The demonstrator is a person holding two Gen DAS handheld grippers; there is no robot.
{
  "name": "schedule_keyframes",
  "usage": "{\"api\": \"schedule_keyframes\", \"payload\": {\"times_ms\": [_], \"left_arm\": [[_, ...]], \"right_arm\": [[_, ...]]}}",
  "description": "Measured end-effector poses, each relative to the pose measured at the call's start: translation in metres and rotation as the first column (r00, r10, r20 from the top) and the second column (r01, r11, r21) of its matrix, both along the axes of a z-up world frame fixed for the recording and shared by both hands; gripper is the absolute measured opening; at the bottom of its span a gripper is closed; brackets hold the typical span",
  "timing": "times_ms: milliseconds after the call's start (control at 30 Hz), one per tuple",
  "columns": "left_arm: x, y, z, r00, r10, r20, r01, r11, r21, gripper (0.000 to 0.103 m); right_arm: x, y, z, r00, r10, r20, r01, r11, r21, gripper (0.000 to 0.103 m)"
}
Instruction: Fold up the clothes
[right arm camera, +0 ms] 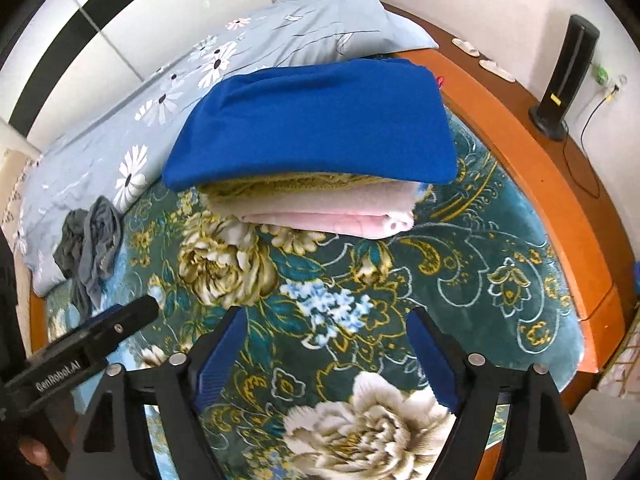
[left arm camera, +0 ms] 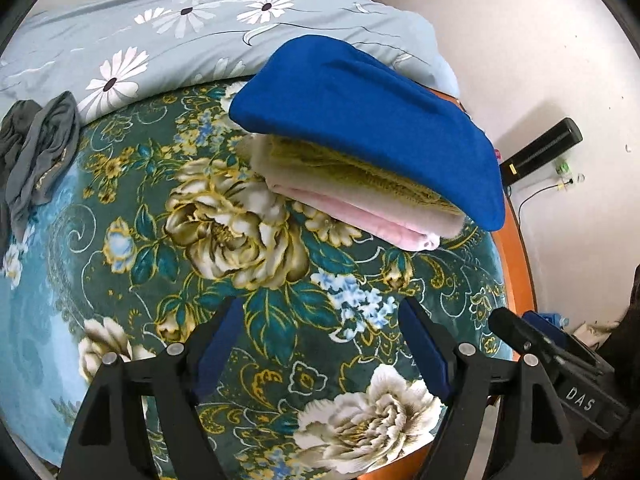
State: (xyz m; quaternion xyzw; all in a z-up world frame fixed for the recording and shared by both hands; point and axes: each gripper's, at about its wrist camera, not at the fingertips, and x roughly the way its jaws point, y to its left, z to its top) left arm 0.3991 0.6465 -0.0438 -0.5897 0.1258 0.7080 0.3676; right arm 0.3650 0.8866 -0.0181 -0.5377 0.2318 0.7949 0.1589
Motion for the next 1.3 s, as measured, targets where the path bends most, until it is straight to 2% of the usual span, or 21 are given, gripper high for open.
{"api": "schedule_keyframes", "payload": {"times_ms": [67,133,167,367,533,867,1300], "left_arm": [[0.002,-0.002,0.002,1.0,0.021,-0.012,-0.021,1.0,-0.007,0.081],[0.003,-0.003,0.004,0.998,0.055,-0.032,-0.055,0.998,-0.016,0.081],[0.004,-0.003,0.004,0.996,0.078,-0.045,-0.079,0.997,-0.019,0.081],[0.017,0.016,-0.001,0.966,0.223,-0.131,-0.231,0.972,-0.045,0.081],[0.037,0.04,-0.008,0.95,0.272,-0.154,-0.289,0.953,-0.096,0.081],[0.063,0.053,-0.01,0.922,0.334,-0.198,-0.367,0.915,-0.166,0.08],[0.079,0.065,-0.006,0.912,0.327,-0.249,-0.383,0.896,-0.224,0.08]], "right_arm": [[0.002,0.003,-0.002,1.0,0.015,0.0,-0.015,1.0,0.003,0.091],[0.002,0.008,-0.005,0.999,0.043,0.001,-0.043,0.999,0.009,0.101],[0.001,0.01,-0.006,0.998,0.06,0.001,-0.06,0.998,0.015,0.103],[-0.009,0.043,-0.018,0.982,0.189,-0.002,-0.189,0.982,0.031,0.103],[-0.014,0.066,-0.024,0.961,0.275,-0.013,-0.275,0.961,0.031,0.103],[-0.026,0.092,-0.035,0.931,0.364,-0.037,-0.364,0.931,0.008,0.103],[-0.028,0.092,-0.037,0.907,0.415,-0.066,-0.416,0.909,0.006,0.103]]}}
